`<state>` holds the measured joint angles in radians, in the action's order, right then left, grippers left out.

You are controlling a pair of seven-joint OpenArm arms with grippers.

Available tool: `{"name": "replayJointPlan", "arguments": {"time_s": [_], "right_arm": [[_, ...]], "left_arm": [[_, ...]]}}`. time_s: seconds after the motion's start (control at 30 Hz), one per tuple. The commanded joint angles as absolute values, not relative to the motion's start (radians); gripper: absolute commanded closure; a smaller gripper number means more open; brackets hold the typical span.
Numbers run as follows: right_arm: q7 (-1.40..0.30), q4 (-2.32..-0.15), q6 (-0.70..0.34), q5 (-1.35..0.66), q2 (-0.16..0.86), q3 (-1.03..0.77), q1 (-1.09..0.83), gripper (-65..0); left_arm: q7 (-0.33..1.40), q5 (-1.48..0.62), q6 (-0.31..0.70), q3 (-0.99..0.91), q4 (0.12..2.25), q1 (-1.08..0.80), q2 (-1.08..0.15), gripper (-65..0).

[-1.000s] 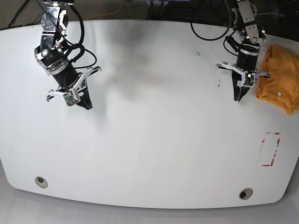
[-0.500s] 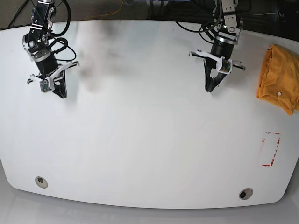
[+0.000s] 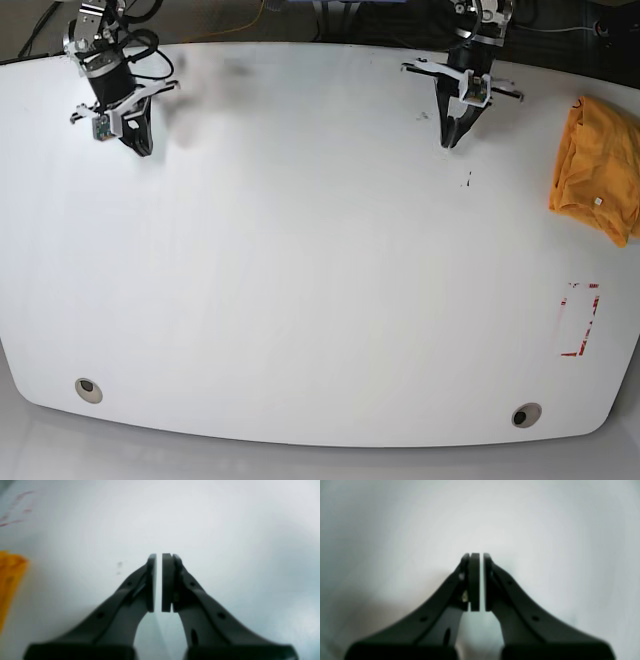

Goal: Layout the t-shirt on the table in an organized manner, then fold the t-shirt properly

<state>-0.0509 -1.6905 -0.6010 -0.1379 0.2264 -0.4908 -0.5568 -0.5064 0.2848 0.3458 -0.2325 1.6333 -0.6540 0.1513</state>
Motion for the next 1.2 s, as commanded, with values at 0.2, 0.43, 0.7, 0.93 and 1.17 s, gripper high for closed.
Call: {"name": "replayJointPlan", "arguments": {"time_s": [0.2, 0.43, 0.7, 0.93, 1.17], "right_arm": [[-0.013, -1.785, -0.601, -0.160, 0.154, -0.553, -0.711, -1.9], [-0.013, -1.828, -0.602, -0.160, 0.105, -0.559, -0.837, -1.9], [-0.013, -1.842, -0.602, -0.162, 0.045, -0.559, -0.957, -1.9], [-0.013, -1.839, -0.602, -0.162, 0.013, -0.558, -1.058, -1.9], [-0.016, -1.807, -0.602, -0.162, 0.005, -0.553, -1.133, -1.9]], "left_arm": [[-0.570, 0.280, 0.308, -0.206, 1.741, -0.832, 0.157, -2.1], [-0.572, 0.275, 0.308, -0.209, 1.759, -0.955, 0.157, -2.1], [-0.572, 0.275, 0.308, -0.211, 1.753, -1.056, 0.157, -2.1], [-0.567, 0.275, 0.308, -0.211, 1.750, -1.144, 0.157, -2.1], [-0.565, 0.275, 0.308, -0.211, 1.658, -1.181, 0.157, -2.1]]}}
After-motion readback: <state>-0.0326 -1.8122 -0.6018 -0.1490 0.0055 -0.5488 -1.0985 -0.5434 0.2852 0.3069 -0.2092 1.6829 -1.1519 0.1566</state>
